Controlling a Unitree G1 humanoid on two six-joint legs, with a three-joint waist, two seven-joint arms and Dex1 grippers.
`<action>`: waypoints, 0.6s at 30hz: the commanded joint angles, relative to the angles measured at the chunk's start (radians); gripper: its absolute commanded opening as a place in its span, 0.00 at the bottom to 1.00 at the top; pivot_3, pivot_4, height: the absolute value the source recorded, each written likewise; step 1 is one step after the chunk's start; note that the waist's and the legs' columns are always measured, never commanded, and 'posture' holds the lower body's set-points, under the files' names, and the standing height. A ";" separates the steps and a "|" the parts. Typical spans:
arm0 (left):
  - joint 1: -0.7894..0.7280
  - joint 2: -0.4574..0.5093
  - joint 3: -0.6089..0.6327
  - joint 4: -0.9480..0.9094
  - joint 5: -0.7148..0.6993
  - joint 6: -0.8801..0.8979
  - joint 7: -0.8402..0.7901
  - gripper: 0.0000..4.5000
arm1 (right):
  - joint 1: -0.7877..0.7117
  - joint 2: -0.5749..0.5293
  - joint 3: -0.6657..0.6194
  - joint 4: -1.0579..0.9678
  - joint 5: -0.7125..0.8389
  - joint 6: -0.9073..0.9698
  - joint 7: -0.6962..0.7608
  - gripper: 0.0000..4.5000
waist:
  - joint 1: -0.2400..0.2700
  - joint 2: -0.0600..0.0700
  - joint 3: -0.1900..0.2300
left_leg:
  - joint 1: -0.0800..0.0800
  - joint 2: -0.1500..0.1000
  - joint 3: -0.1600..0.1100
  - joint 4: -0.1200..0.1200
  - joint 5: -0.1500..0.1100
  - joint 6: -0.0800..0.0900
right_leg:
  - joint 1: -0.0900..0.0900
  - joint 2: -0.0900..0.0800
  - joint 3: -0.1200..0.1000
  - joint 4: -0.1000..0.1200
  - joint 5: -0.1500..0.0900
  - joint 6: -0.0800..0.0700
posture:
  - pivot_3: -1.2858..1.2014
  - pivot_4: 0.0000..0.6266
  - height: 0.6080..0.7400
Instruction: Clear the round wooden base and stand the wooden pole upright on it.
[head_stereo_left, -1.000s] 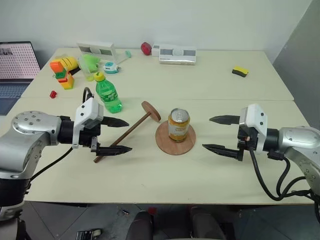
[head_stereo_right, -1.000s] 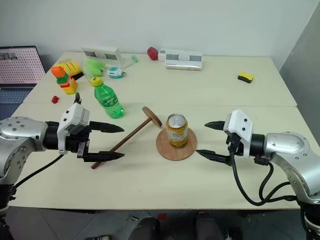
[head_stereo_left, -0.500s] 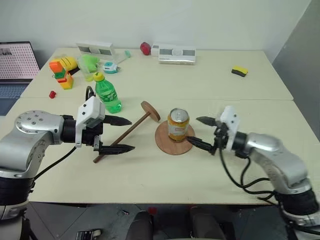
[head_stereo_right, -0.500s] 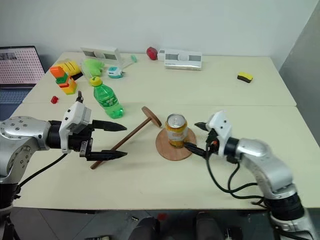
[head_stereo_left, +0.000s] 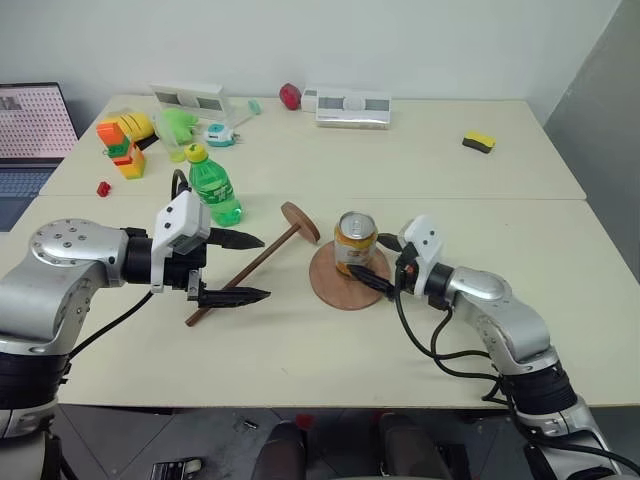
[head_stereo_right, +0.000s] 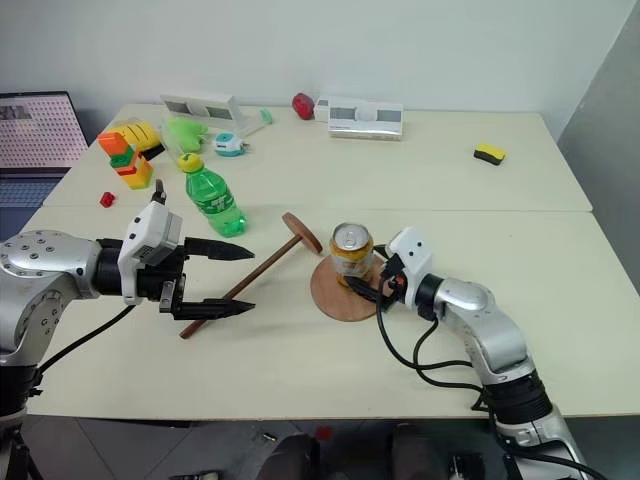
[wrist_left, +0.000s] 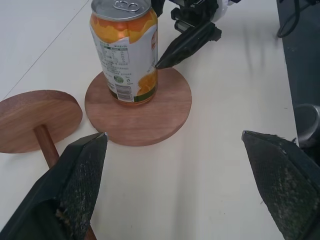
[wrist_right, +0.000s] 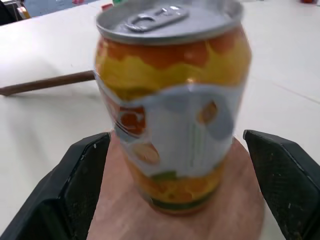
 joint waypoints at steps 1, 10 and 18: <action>0.006 0.013 0.034 -0.018 -0.007 -0.013 -0.001 1.00 | -0.037 0.050 -0.007 0.020 0.006 -0.022 -0.015 0.99 | -0.001 0.000 0.000 | 0.000 0.000 0.000 0.000 0.000 0.000 | 0.000 0.000 0.000 0.000 0.000 0.000 | 0.52 0.24 1.00; 0.021 0.026 0.044 -0.026 -0.010 -0.011 -0.005 1.00 | -0.080 0.128 0.001 0.109 -0.019 -0.048 -0.016 0.99 | -0.006 0.000 0.000 | 0.000 0.000 0.000 0.000 0.000 0.000 | -0.001 0.000 0.000 0.001 0.000 0.000 | 0.52 0.24 1.00; 0.005 0.010 0.034 -0.018 -0.007 -0.012 0.015 1.00 | -0.079 0.092 -0.040 0.035 0.014 -0.028 0.007 0.80 | -0.010 0.000 0.000 | 0.000 0.000 0.000 0.000 0.000 0.000 | -0.001 0.000 0.000 0.001 0.000 0.000 | 0.52 0.24 1.00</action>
